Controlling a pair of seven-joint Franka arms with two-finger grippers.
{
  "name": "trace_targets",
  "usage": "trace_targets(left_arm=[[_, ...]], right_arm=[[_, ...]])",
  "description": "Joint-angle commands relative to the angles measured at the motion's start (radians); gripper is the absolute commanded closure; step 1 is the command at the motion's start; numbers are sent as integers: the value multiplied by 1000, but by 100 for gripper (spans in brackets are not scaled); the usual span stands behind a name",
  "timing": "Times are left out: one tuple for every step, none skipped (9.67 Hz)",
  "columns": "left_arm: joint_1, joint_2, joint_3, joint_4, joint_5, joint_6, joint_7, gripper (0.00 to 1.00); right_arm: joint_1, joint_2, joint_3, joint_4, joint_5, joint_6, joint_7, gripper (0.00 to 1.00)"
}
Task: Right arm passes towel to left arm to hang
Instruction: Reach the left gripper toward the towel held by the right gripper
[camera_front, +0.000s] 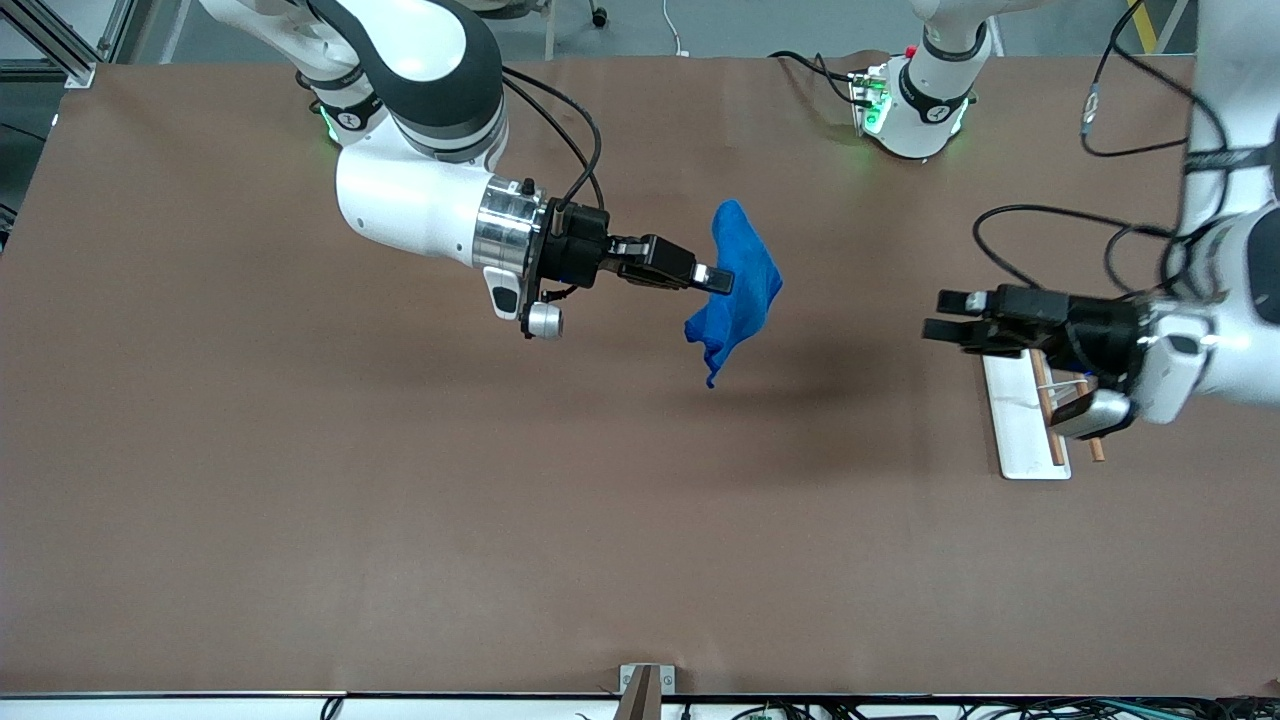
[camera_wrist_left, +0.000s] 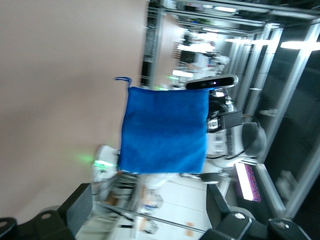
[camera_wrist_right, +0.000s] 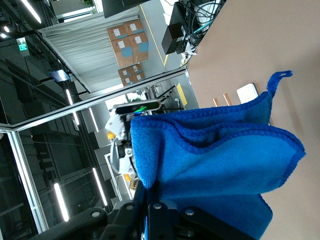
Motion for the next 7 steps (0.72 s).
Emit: trace_targets(left_arm=[[-4, 96, -72, -74, -153, -5, 25, 0], [-16, 127, -81, -85, -182, -5, 25, 0], [-17, 142, -98, -85, -186, -5, 26, 5], [-17, 168, -110, -86, -193, -5, 26, 7], [-17, 204, -132, -86, -209, -5, 31, 7], [-17, 225, -150, -86, -233, -5, 52, 7], [-33, 241, -153, -86, -249, -5, 66, 7]], right_arm=[[1, 13, 13, 20, 21, 10, 3, 100], [1, 13, 13, 22, 21, 10, 3, 100], [1, 13, 11, 20, 21, 10, 3, 100], [-1, 13, 13, 22, 21, 10, 3, 100], [-1, 13, 13, 22, 21, 10, 3, 100], [1, 13, 13, 22, 21, 10, 3, 100], [1, 13, 13, 22, 21, 10, 3, 100]])
